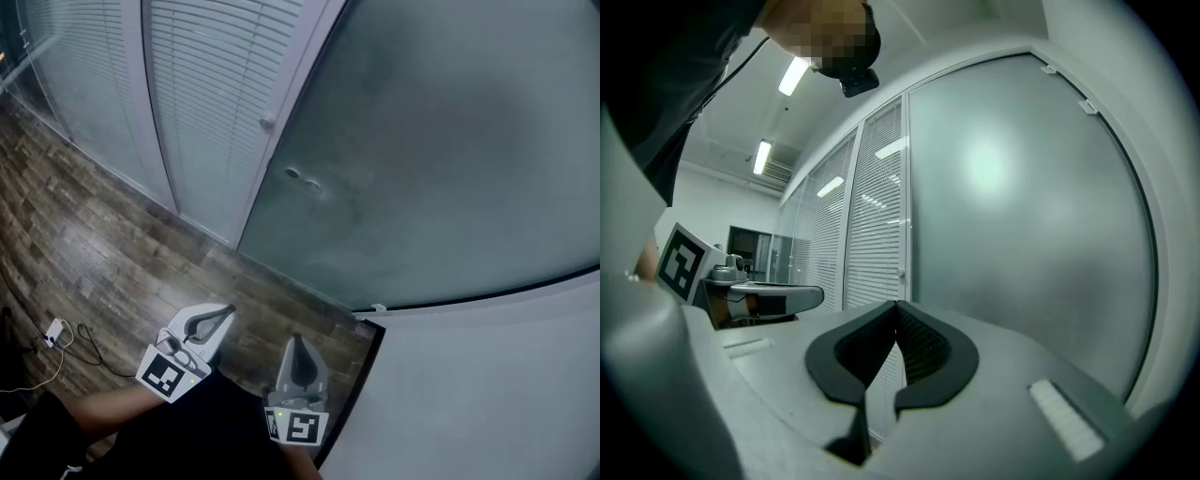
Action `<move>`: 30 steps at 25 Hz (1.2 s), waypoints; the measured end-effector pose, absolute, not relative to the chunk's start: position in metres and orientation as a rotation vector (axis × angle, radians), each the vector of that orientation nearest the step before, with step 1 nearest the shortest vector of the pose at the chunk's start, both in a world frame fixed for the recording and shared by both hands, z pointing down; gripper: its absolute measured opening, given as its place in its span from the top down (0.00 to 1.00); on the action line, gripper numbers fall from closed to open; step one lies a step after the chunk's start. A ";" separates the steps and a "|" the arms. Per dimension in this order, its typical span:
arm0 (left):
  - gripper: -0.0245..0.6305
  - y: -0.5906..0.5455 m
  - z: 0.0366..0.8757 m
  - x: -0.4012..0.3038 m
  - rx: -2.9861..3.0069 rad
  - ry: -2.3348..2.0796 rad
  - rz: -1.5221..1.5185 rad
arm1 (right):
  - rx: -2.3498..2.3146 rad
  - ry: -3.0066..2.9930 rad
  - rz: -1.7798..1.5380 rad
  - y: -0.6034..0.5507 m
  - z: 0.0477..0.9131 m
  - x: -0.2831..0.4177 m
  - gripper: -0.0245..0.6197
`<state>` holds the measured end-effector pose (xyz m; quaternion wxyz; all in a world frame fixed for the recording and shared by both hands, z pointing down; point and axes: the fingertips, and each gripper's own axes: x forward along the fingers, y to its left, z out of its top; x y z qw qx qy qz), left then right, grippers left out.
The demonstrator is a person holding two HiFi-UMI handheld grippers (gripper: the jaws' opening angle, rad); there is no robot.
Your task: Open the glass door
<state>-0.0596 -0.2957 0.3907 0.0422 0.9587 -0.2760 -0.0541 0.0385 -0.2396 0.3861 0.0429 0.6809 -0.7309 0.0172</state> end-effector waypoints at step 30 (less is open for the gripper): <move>0.96 -0.394 0.411 -0.065 2.787 -1.117 -0.171 | 1.933 -2.299 0.165 -0.405 0.452 0.083 0.87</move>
